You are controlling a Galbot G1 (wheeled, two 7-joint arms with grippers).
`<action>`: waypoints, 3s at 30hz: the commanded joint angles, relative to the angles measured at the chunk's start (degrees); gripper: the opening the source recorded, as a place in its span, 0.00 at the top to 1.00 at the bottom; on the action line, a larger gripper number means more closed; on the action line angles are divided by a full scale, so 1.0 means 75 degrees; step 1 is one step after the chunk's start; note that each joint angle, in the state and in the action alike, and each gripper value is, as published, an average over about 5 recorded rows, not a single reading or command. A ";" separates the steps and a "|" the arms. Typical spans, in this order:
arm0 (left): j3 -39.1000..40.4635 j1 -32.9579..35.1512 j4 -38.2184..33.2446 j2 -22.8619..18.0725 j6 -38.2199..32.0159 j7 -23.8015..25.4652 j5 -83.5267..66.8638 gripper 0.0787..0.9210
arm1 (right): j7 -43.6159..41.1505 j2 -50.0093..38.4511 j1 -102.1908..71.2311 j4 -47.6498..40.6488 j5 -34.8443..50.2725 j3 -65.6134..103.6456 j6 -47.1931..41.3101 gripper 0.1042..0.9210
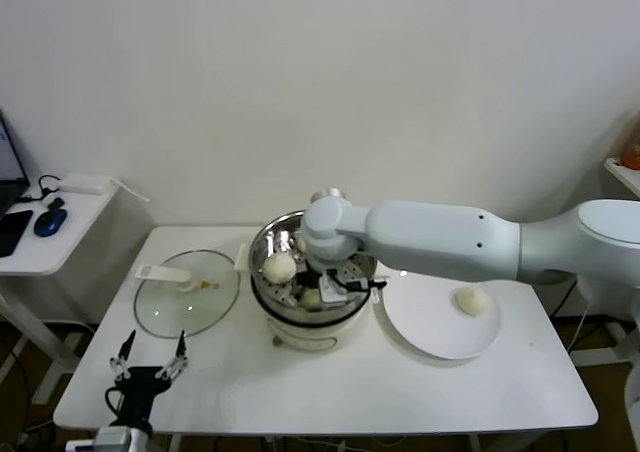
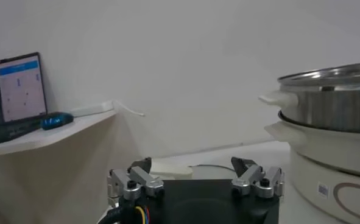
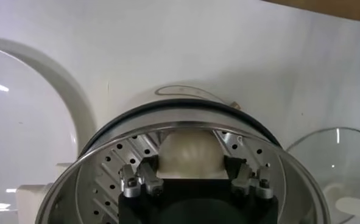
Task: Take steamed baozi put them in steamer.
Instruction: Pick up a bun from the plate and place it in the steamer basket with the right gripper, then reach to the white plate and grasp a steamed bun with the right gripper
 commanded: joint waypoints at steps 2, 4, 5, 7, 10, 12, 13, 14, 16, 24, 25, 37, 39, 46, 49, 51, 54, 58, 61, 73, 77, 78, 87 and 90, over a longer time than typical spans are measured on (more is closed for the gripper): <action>0.0019 -0.0013 0.0000 -0.0015 0.0026 -0.0006 0.0052 0.12 | 0.0059 0.0007 -0.0045 -0.0121 -0.0011 0.0048 0.0150 0.21; 0.0027 -0.0016 0.0012 -0.0029 0.0027 -0.0007 0.0057 0.12 | 0.0058 0.0020 -0.0063 -0.0164 0.0002 0.0076 0.0214 0.16; 0.0031 -0.0017 0.0017 -0.0035 0.0027 -0.0007 0.0060 0.12 | 0.0056 0.0026 -0.0075 -0.0191 0.0004 0.0104 0.0261 0.14; 0.0036 -0.0017 0.0023 -0.0046 0.0026 -0.0009 0.0065 0.12 | 0.0048 0.0029 -0.0086 -0.0242 0.0022 0.0171 0.0375 0.13; 0.0031 -0.0015 0.0029 -0.0047 0.0023 -0.0011 0.0066 0.12 | 0.0027 0.0004 -0.0031 -0.0303 0.0118 0.0249 0.0561 0.12; 0.0025 -0.0016 0.0031 -0.0042 0.0022 -0.0012 0.0063 0.12 | 0.0005 -0.0034 0.0062 -0.0315 0.0246 0.0258 0.0664 0.12; 0.0023 -0.0017 0.0031 -0.0040 0.0022 -0.0012 0.0061 0.12 | -0.0009 -0.0059 0.0130 -0.0315 0.0324 0.0255 0.0722 0.12; 0.0022 -0.0018 0.0029 -0.0038 0.0024 -0.0013 0.0058 0.12 | -0.0023 -0.0085 0.0196 -0.0313 0.0402 0.0249 0.0780 0.12; 0.0024 -0.0019 0.0022 -0.0038 0.0028 -0.0013 0.0054 0.12 | -0.0053 -0.0151 0.0376 -0.0312 0.0569 0.0228 0.0878 0.12; 0.0055 -0.0029 0.0020 -0.0058 0.0034 -0.0016 0.0061 0.12 | -0.0150 -0.0581 0.1445 -0.0389 0.1473 0.0094 0.1016 0.12; 0.0057 -0.0032 0.0016 -0.0058 0.0035 -0.0016 0.0060 0.12 | -0.0159 -0.0685 0.1592 -0.0393 0.1633 0.0061 0.0974 0.12; 0.0077 -0.0217 -0.0215 -0.0079 0.0201 -0.0029 -0.0049 0.12 | 0.0116 -0.2246 0.3634 -0.0807 0.6641 -0.2375 -0.2877 0.12; 0.0110 -0.0235 -0.0228 -0.0063 0.0204 -0.0024 -0.0042 0.12 | 0.0143 -0.2550 0.3710 -0.1036 0.7333 -0.2599 -0.3415 0.12; 0.0172 -0.0252 -0.0198 -0.0031 0.0178 -0.0008 -0.0048 0.12 | 0.0290 -0.3736 0.3362 -0.1702 0.7807 -0.2760 -0.4387 0.12; 0.0157 -0.0260 -0.0205 -0.0041 0.0174 -0.0002 -0.0066 0.12 | 0.0643 -0.4246 0.2877 -0.1766 0.7377 -0.2468 -0.4656 0.12; 0.0142 -0.0279 -0.0210 -0.0053 0.0178 0.0000 -0.0083 0.12 | 0.0813 -0.4551 0.2439 -0.1777 0.6959 -0.2166 -0.4805 0.12; 0.0148 -0.0274 -0.0238 -0.0050 0.0183 0.0002 -0.0090 0.12 | 0.0790 -0.4839 0.1827 -0.1837 0.6515 -0.1818 -0.4906 0.12; 0.0154 -0.0232 -0.0264 -0.0044 0.0165 0.0008 -0.0077 0.12 | 0.0799 -0.5086 0.0587 -0.2052 0.5893 -0.0995 -0.4928 0.12; 0.0151 -0.0225 -0.0247 -0.0027 0.0159 0.0005 -0.0072 0.12 | 0.0822 -0.5134 -0.0314 -0.2253 0.5443 -0.0286 -0.4865 0.12; 0.0112 -0.0252 -0.0218 -0.0006 0.0180 -0.0005 -0.0084 0.12 | 0.0490 -0.4386 -0.2026 -0.3617 0.3704 0.1190 -0.3763 0.12; 0.0068 -0.0255 -0.0239 -0.0002 0.0211 -0.0009 -0.0082 0.12 | 0.0451 -0.4006 -0.2438 -0.4135 0.3267 0.1544 -0.3345 0.12; 0.0057 -0.0255 -0.0237 -0.0001 0.0215 -0.0010 -0.0084 0.12 | 0.0448 -0.3923 -0.2514 -0.4214 0.3227 0.1607 -0.3320 0.12; 0.0023 -0.0202 -0.0168 -0.0008 0.0187 -0.0007 -0.0085 0.12 | 0.0542 -0.3278 -0.2868 -0.4821 0.3017 0.1925 -0.3056 0.12; 0.0017 -0.0202 -0.0172 0.0000 0.0193 -0.0007 -0.0086 0.12 | 0.0561 -0.3102 -0.2919 -0.5015 0.2877 0.2014 -0.2937 0.12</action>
